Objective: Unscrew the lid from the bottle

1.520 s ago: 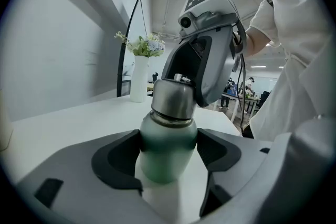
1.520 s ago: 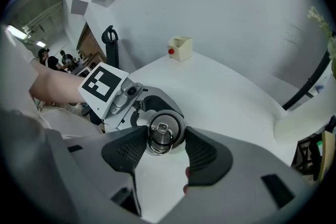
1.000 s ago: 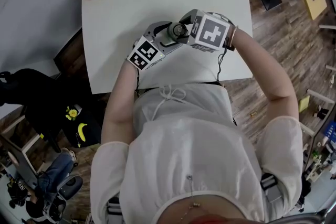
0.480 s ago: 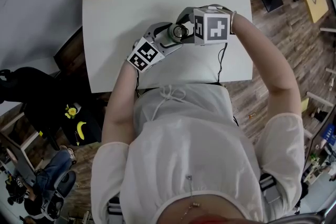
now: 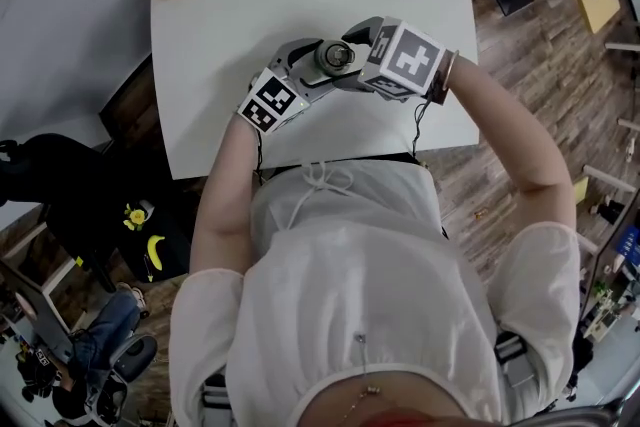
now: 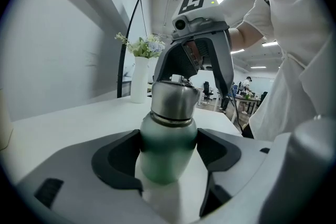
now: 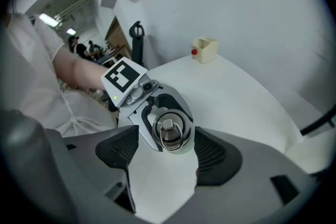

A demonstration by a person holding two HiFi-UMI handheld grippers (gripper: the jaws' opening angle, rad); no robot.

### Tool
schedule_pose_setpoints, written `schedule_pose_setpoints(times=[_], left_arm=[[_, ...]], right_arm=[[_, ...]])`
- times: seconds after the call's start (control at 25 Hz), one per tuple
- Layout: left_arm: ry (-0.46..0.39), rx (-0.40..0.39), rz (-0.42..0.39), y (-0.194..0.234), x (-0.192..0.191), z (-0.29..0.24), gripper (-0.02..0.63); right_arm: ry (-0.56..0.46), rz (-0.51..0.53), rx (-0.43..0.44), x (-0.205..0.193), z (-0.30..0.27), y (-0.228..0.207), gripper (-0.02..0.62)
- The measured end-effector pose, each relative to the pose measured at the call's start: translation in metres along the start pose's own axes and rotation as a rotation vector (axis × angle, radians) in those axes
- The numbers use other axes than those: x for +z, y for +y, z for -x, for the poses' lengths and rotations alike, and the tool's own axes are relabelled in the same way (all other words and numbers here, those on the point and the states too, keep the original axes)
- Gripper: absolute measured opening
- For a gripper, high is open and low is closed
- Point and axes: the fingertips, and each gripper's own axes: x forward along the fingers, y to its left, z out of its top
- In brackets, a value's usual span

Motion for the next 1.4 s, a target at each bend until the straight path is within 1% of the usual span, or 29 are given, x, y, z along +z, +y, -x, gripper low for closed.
schedule_pose_setpoints(times=[0.08, 0.12, 0.24, 0.28, 0.36, 0.44, 0.68, 0.76, 0.84, 0.96, 1.16, 1.28, 1.4], left_arm=[[-0.010, -0.002, 0.009, -0.001, -0.001, 0.000, 0.353], [-0.018, -0.002, 0.010, -0.001, 0.000, 0.000, 0.353], [-0.039, 0.001, 0.004, 0.000, 0.003, 0.001, 0.353], [-0.040, 0.000, 0.005, 0.000, 0.002, 0.001, 0.353], [-0.041, -0.005, 0.007, -0.001, 0.002, 0.001, 0.353], [-0.038, -0.008, 0.009, -0.001, 0.003, 0.001, 0.353], [-0.037, -0.013, 0.017, -0.001, -0.001, 0.000, 0.353], [-0.039, -0.015, 0.015, 0.000, 0.000, -0.001, 0.353], [-0.042, -0.017, 0.010, 0.000, 0.001, -0.001, 0.353], [-0.038, -0.015, 0.002, 0.001, 0.001, 0.000, 0.353], [-0.030, -0.013, 0.002, 0.001, 0.001, -0.002, 0.353], [-0.025, -0.014, 0.001, 0.001, 0.001, -0.002, 0.353], [-0.018, -0.008, 0.000, 0.001, 0.000, -0.001, 0.353]], right_arm=[[-0.038, -0.109, -0.034, 0.003, -0.001, -0.001, 0.344], [-0.053, -0.145, -0.056, 0.004, -0.001, -0.002, 0.340], [-0.082, -0.198, -0.131, 0.007, -0.002, -0.005, 0.309], [-0.087, -0.206, -0.151, 0.008, -0.003, -0.006, 0.299], [-0.096, -0.203, -0.185, 0.007, -0.005, -0.008, 0.258], [-0.098, -0.188, -0.201, 0.007, -0.007, -0.011, 0.258], [-0.062, -0.154, -0.160, 0.005, -0.008, -0.011, 0.258], [-0.038, -0.106, -0.140, 0.005, -0.008, -0.010, 0.257], [-0.006, -0.027, -0.106, 0.007, -0.008, -0.007, 0.256], [0.040, 0.105, -0.028, 0.008, -0.008, -0.003, 0.256], [0.097, 0.278, 0.083, 0.005, -0.007, -0.001, 0.256], [0.138, 0.384, 0.126, 0.004, -0.007, 0.000, 0.256], [0.164, 0.493, 0.151, 0.004, -0.008, 0.002, 0.256]])
